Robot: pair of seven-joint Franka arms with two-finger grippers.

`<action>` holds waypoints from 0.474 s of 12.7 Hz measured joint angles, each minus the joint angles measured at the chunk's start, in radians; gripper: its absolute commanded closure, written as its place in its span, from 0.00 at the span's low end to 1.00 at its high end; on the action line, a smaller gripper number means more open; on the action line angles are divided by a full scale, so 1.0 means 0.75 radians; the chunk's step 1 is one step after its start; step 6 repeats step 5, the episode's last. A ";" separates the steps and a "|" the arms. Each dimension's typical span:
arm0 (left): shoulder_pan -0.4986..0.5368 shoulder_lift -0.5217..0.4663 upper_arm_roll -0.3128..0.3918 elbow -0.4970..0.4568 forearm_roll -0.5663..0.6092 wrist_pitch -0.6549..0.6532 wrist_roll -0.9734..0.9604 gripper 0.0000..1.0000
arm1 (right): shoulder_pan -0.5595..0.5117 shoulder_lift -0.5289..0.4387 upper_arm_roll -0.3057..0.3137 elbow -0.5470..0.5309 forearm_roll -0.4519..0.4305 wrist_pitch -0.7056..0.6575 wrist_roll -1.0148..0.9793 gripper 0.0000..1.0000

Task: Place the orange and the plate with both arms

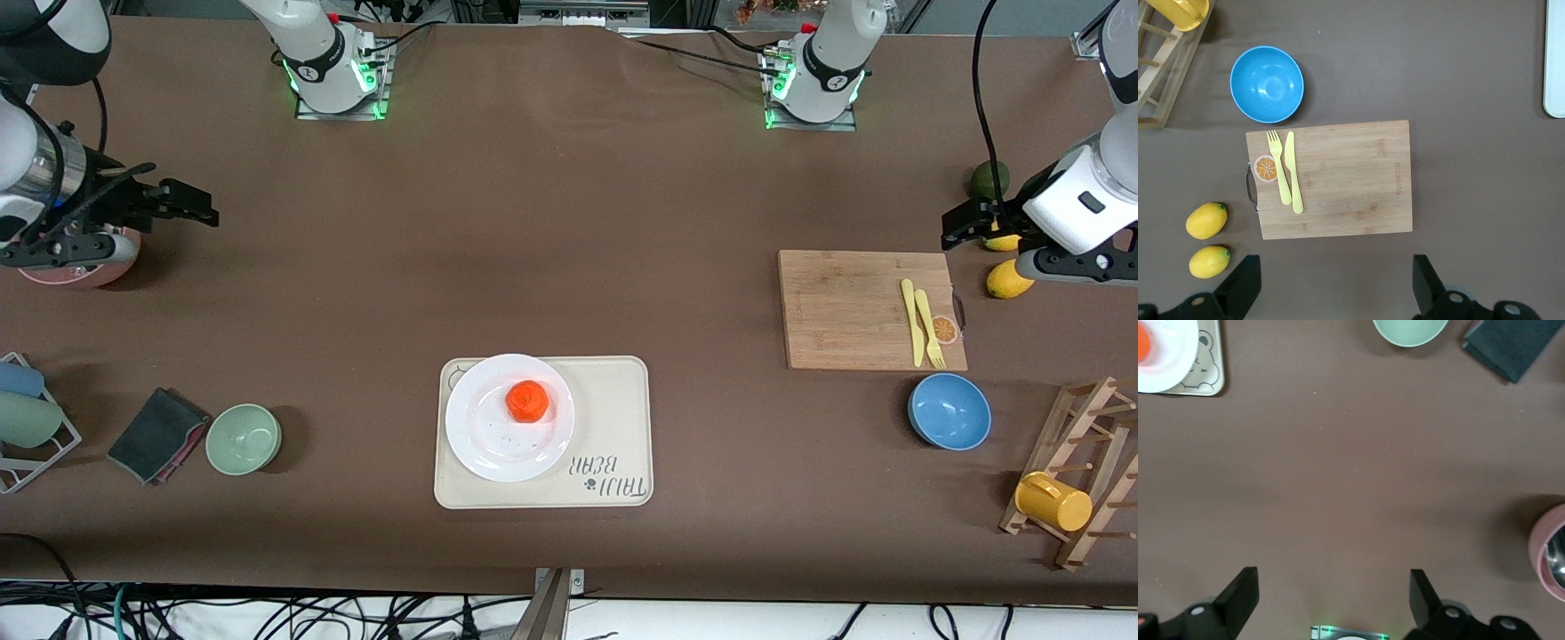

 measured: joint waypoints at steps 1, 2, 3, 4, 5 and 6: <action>0.000 0.000 0.000 0.000 0.000 0.000 0.000 0.00 | 0.000 0.000 0.000 0.005 -0.026 -0.001 0.006 0.00; 0.000 0.000 0.000 0.000 0.000 0.000 0.000 0.00 | 0.000 0.000 -0.001 0.008 -0.039 -0.002 0.012 0.00; 0.000 0.000 0.000 0.000 0.000 0.000 0.000 0.00 | 0.000 -0.001 -0.001 0.012 -0.049 -0.002 0.016 0.00; 0.000 0.000 0.000 0.000 0.000 0.000 0.000 0.00 | 0.000 -0.001 -0.001 0.013 -0.052 -0.002 0.018 0.00; 0.000 0.000 0.000 0.000 0.000 0.000 0.000 0.00 | 0.000 -0.002 -0.001 0.013 -0.053 -0.002 0.019 0.00; 0.000 0.000 0.000 0.000 0.000 0.000 0.000 0.00 | 0.000 -0.002 -0.001 0.013 -0.053 -0.002 0.019 0.00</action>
